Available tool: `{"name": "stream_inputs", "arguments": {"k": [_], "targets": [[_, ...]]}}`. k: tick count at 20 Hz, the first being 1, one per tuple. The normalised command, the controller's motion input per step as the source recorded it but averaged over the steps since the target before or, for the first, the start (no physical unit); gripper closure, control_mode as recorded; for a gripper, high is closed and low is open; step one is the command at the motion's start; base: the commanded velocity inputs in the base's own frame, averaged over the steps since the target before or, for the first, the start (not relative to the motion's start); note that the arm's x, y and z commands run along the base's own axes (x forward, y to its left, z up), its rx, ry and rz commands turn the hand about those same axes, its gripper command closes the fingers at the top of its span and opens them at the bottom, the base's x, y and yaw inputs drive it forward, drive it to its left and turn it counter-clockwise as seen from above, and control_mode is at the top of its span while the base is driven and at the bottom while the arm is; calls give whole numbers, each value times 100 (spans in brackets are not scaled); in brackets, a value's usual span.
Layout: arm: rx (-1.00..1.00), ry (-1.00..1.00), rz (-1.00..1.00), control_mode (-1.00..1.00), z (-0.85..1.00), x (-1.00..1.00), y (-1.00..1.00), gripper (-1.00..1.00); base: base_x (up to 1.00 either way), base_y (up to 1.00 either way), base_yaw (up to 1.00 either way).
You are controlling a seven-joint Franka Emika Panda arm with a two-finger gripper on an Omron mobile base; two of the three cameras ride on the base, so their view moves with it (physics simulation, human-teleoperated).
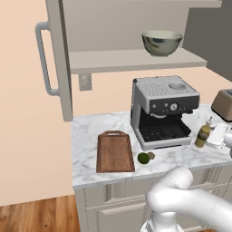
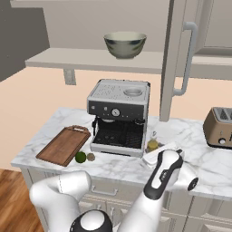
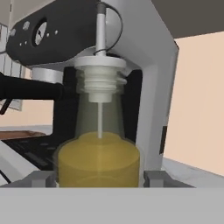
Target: Open the cabinet. Place the bowl and condiment on the counter. Then place the lime and garlic on the cutting board.
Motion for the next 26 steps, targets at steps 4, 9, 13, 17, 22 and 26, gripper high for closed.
{"name": "stream_inputs", "arguments": {"k": [4, 9, 13, 17, 22, 26], "targets": [[0, 0, 0, -100, -11, 5, -6, 100, 0, 0, 0], [0, 0, 0, -100, -8, -5, 2, -100, 0, 0, 0], [0, 0, 0, -100, 0, 0, 0, -100, 0, 0, 0], [0, 0, 0, -100, 0, -2, 0, -100, 0, 0, 0], [0, 0, 0, -100, 0, -19, 1, -100, 0, 0, 0], [0, 0, 0, -100, 0, -20, 0, -100, 0, 0, 0]]}}
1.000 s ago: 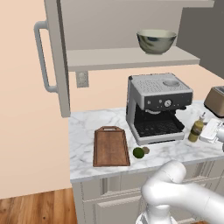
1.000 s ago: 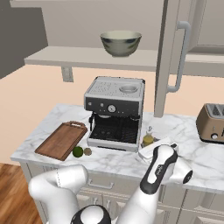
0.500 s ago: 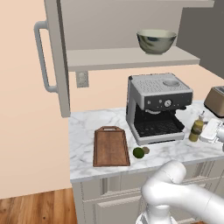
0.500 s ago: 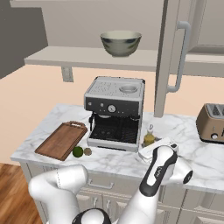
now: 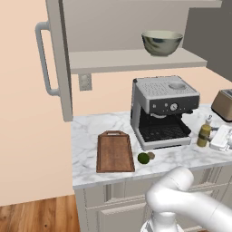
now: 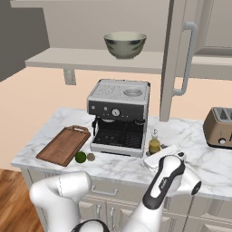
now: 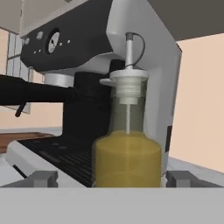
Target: Open the cabinet. Place the bowl and condiment on the counter. Then place the lime and garlic on the cutting board.
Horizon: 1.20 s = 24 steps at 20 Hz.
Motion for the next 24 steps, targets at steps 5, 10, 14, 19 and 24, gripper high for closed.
{"name": "stream_inputs", "arguments": {"k": [5, 10, 14, 19, 24], "targets": [[0, 0, 0, -100, 4, -20, 0, -100, 0, 0, 0], [0, 0, 0, -100, 18, -12, 0, -100, 0, 0, 0], [0, 0, 0, -100, 13, -12, -2, -100, 0, 0, 0], [0, 0, 0, -100, 0, -27, -1, -100, 0, 0, 0], [0, 0, 0, -100, 15, -29, -9, -100, 0, 0, 0]]}}
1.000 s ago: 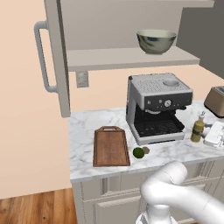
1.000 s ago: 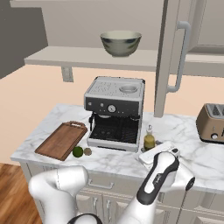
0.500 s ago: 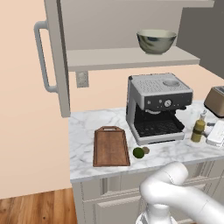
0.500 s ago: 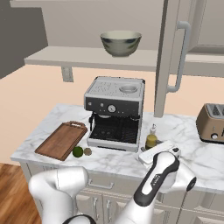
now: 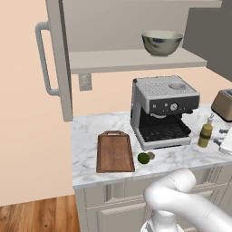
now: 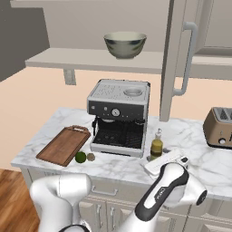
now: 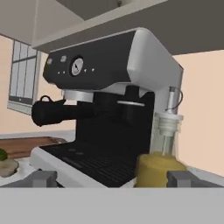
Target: Open the cabinet. Place the bowl and condiment on the counter. Then place the lime and garlic on the cutting board.
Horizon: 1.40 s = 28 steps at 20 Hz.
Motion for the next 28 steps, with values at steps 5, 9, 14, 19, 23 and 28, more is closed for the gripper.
{"name": "stream_inputs", "arguments": {"k": [5, 9, 14, 19, 23, 28], "targets": [[-1, 0, 0, -100, 45, -36, -12, -100, 0, 0, 0], [-7, -1, 0, -100, 53, -48, -1, -100, 0, 0, 0], [-11, -5, 0, -100, 51, -61, 0, -100, 0, 0, 0], [-14, -9, 0, -100, 50, -71, 4, -100, 0, 0, 0], [-15, -12, -1, -100, 47, -76, 9, -100, 0, 0, 0], [-16, -9, -2, -100, 39, -73, 17, -100, 0, 0, 0]]}}
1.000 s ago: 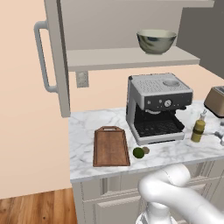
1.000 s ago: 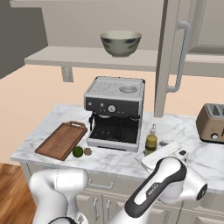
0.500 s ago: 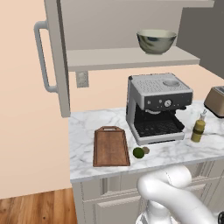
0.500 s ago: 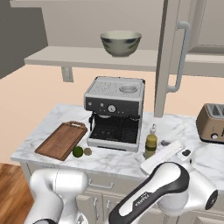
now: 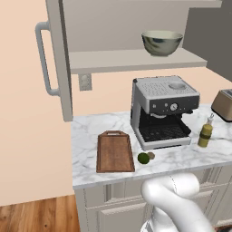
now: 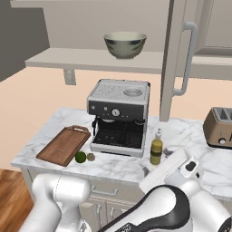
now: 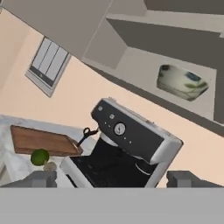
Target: Open the cabinet. Place the bowl and condiment on the counter. Then place the lime and garlic on the cutting board.
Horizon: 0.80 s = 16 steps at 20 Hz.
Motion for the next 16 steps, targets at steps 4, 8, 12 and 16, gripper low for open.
{"name": "stream_inputs", "arguments": {"k": [4, 8, 12, 16], "targets": [[-19, -4, -2, -100, 37, -60, 35, -100, 0, 0, 0], [-21, 0, -1, -100, 37, -40, 45, -100, 0, 0, 0], [-22, -1, 0, -100, 40, -30, 50, -100, 0, 0, 0], [-22, -2, 0, -100, 41, -26, 52, -100, 0, 0, 0]]}}
